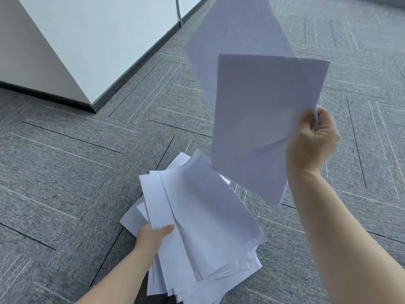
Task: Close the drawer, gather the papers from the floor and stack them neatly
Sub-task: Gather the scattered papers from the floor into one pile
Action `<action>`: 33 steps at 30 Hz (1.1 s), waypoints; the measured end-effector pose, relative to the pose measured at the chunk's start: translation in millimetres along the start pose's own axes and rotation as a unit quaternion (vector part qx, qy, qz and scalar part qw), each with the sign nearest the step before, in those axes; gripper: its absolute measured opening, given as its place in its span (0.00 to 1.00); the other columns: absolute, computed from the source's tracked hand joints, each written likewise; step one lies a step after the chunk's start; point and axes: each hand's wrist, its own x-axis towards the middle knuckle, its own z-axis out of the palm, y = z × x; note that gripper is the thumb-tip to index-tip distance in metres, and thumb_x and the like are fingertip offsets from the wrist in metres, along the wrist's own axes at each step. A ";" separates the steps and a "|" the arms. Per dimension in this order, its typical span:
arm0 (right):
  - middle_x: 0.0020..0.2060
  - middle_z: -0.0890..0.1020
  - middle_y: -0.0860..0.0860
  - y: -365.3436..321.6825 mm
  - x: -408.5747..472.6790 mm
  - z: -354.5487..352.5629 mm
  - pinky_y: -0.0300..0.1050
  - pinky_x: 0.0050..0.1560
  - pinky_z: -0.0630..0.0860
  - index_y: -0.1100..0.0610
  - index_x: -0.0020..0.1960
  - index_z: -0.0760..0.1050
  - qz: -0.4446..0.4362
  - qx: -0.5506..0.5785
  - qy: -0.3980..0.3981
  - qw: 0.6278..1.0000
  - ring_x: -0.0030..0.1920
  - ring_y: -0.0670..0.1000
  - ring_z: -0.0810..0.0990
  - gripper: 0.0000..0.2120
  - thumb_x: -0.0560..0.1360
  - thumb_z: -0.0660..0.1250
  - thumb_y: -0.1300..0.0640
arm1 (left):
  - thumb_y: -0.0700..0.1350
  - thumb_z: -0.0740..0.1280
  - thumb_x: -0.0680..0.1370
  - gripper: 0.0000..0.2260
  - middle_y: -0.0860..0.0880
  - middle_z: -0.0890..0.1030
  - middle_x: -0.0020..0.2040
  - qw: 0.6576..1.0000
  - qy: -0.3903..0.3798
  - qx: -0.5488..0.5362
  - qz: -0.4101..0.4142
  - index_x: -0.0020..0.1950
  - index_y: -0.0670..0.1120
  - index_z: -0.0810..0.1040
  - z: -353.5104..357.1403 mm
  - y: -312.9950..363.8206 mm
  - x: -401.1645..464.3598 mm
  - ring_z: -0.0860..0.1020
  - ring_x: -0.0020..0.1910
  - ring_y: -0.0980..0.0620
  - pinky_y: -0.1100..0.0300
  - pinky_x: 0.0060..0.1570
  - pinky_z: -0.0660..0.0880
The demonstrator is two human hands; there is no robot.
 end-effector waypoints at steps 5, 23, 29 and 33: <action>0.26 0.67 0.41 -6.2 -2.0 1.5 0.37 0.30 0.60 0.48 0.31 0.69 0.006 0.020 -0.006 1.000 0.29 0.41 0.62 0.16 0.77 0.62 0.59 | 0.31 0.71 0.72 0.05 0.41 0.82 0.42 1.000 0.004 0.000 -0.001 0.47 0.38 0.80 -0.6 -4.4 4.0 0.80 0.40 0.43 0.57 0.37 0.75; 0.39 0.83 0.57 118.9 -83.2 -12.4 0.52 0.42 0.75 0.56 0.40 0.83 0.364 -0.074 -0.292 0.881 0.39 0.55 0.78 0.16 0.74 0.60 0.69 | 0.66 0.60 0.76 0.37 0.47 0.61 0.78 0.996 -0.046 -0.056 -0.058 0.78 0.47 0.60 -1.2 -5.8 10.3 0.59 0.77 0.46 0.48 0.74 0.55; 0.36 0.85 0.49 147.5 -102.1 -28.4 0.45 0.39 0.71 0.51 0.46 0.85 0.325 -0.207 -0.317 0.867 0.36 0.51 0.76 0.17 0.71 0.59 0.65 | 0.75 0.71 0.56 0.51 0.49 0.73 0.70 0.993 -0.064 -0.070 -0.069 0.72 0.47 0.70 -7.7 -20.9 27.8 0.70 0.70 0.46 0.46 0.71 0.63; 0.38 0.83 0.53 155.1 -112.7 -38.5 0.44 0.35 0.67 0.54 0.46 0.80 0.249 -0.360 -0.371 0.819 0.40 0.58 0.78 0.16 0.70 0.56 0.67 | 0.59 0.77 0.65 0.38 0.47 0.77 0.63 0.998 -0.038 -0.033 -0.033 0.68 0.42 0.73 0.9 -12.1 19.0 0.72 0.67 0.45 0.55 0.62 0.65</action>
